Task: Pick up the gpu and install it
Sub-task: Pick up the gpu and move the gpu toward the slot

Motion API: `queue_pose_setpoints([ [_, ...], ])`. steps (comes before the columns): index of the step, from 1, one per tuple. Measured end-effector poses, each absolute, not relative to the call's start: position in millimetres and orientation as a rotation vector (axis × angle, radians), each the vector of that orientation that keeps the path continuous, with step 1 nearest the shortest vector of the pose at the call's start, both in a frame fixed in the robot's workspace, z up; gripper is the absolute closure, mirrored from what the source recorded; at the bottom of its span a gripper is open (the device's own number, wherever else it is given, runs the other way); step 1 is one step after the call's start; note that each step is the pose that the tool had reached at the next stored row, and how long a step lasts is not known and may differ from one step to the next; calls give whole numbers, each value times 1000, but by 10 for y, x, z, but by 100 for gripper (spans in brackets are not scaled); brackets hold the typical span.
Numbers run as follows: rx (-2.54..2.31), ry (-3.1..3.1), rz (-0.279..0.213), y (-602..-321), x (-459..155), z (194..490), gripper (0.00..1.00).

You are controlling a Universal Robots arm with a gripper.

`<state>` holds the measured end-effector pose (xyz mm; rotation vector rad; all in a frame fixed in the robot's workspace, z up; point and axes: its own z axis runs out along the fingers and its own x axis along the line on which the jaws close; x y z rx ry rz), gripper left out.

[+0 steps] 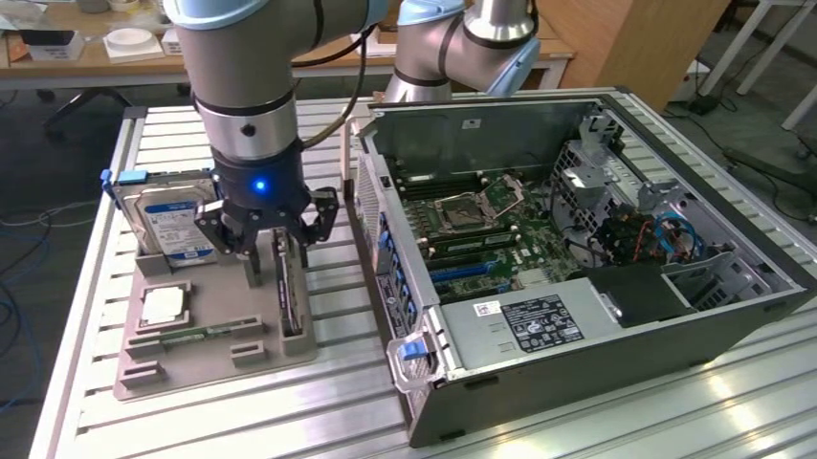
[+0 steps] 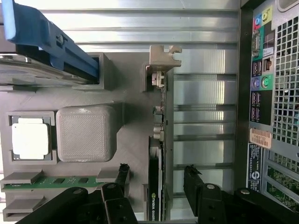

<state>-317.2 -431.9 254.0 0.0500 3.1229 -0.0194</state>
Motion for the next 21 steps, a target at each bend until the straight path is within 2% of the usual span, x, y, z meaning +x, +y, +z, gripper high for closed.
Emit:
queue_pose_setpoints([
  [21, 50, 3123, -19, -4320, -3173, 2381, 41],
])
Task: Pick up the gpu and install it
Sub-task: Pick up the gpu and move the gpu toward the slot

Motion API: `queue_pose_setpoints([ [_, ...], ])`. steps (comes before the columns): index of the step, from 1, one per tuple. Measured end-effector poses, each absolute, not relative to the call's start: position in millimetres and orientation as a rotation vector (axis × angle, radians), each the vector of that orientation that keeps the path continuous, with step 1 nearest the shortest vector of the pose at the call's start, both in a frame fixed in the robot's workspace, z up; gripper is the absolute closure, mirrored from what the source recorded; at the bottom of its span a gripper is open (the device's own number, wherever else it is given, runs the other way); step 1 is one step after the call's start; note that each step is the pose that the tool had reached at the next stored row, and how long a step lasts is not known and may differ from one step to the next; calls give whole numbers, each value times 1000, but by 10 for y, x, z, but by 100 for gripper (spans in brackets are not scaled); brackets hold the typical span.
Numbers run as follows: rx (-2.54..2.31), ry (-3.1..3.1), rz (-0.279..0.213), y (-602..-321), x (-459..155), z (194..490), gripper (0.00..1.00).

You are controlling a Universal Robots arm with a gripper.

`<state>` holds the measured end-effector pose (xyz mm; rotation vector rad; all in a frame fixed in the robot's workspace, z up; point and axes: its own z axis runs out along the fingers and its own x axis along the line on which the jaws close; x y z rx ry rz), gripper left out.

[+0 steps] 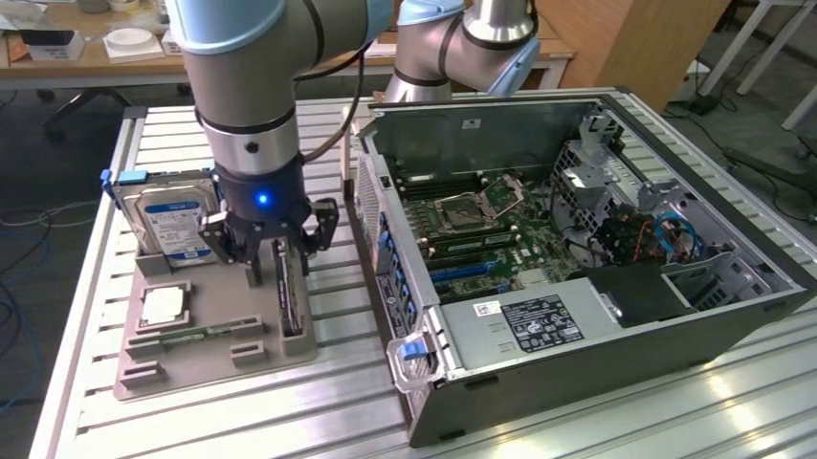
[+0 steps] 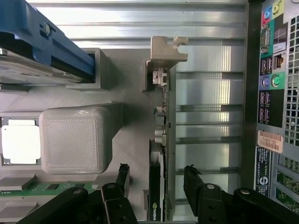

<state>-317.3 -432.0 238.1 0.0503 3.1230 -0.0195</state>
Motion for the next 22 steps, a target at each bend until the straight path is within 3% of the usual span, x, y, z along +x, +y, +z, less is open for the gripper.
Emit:
queue_pose_setpoints([
  [22, 50, 3123, -41, -4239, -3172, 2271, 41],
])
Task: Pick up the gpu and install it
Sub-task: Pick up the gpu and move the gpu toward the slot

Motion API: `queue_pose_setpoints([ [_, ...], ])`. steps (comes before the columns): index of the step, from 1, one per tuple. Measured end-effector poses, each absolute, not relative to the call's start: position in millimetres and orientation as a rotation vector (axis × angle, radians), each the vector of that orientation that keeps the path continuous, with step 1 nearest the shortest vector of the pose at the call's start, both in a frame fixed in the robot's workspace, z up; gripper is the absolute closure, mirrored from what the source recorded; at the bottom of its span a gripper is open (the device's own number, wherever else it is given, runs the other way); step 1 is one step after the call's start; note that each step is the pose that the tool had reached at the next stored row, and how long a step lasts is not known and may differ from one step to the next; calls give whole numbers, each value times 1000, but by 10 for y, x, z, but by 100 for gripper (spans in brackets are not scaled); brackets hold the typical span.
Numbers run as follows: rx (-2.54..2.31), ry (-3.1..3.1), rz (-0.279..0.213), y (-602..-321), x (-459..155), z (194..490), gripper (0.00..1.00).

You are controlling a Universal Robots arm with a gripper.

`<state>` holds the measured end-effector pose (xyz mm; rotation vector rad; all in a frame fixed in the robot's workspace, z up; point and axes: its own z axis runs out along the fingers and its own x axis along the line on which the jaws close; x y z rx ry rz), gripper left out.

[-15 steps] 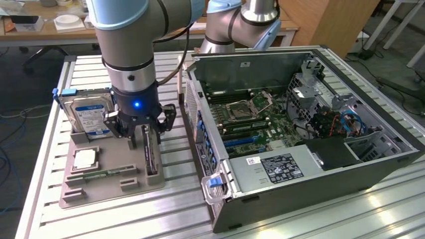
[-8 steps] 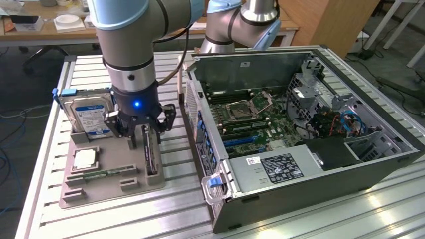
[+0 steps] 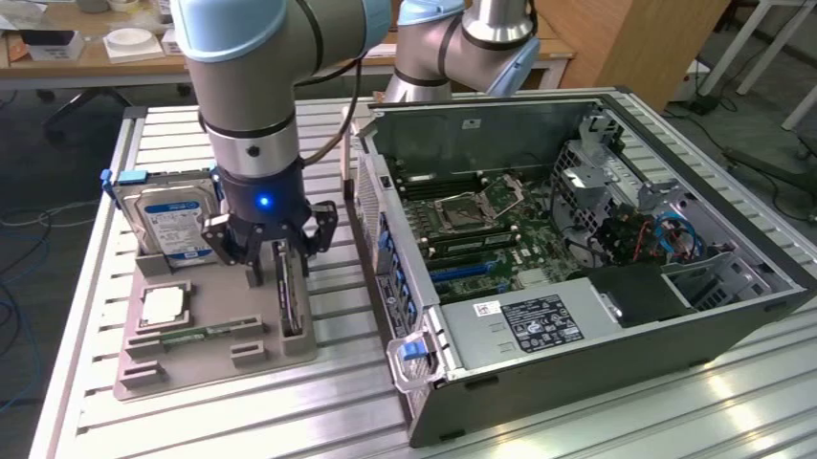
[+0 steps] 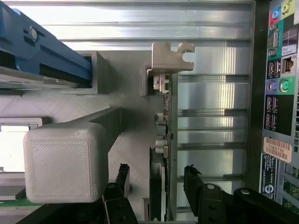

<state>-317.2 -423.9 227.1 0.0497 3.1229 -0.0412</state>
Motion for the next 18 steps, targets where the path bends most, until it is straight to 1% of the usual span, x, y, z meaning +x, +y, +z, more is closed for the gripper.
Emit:
queue_pose_setpoints([
  [18, 50, 3123, -45, -4270, -3173, 2246, 41],
])
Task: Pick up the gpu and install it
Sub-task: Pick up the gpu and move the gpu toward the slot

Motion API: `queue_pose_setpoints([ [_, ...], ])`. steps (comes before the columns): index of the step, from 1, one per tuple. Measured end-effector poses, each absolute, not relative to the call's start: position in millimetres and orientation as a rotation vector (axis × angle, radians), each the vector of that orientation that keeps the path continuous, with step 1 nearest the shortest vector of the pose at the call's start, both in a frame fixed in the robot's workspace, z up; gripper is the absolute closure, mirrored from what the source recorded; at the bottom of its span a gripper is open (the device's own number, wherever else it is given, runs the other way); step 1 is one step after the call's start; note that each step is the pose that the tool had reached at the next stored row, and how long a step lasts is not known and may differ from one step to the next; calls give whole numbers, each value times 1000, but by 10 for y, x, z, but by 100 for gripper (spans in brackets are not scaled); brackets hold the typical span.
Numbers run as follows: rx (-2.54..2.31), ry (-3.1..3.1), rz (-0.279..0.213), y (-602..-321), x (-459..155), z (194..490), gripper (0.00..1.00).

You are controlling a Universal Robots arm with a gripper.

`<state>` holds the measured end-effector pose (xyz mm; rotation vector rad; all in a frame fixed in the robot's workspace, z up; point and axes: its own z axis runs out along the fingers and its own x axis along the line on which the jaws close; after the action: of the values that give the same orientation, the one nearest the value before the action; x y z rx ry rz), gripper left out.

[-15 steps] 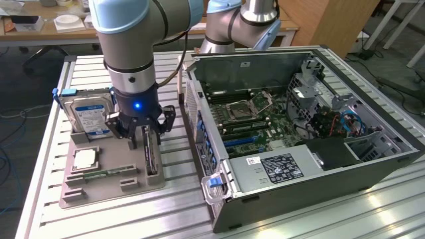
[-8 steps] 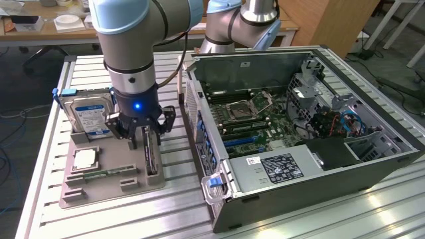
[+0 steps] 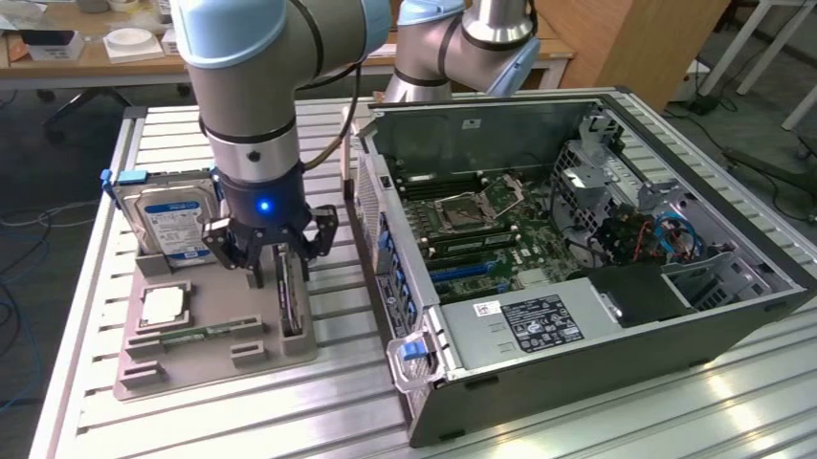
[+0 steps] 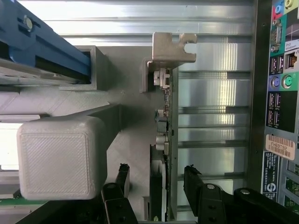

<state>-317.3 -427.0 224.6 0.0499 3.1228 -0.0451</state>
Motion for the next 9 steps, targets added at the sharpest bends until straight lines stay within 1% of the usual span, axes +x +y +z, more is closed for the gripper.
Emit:
queue_pose_setpoints([
  [8, 50, 3123, -45, -4273, -3173, 2245, 41],
  [9, 50, 3123, -45, -4273, -3173, 2245, 43],
])
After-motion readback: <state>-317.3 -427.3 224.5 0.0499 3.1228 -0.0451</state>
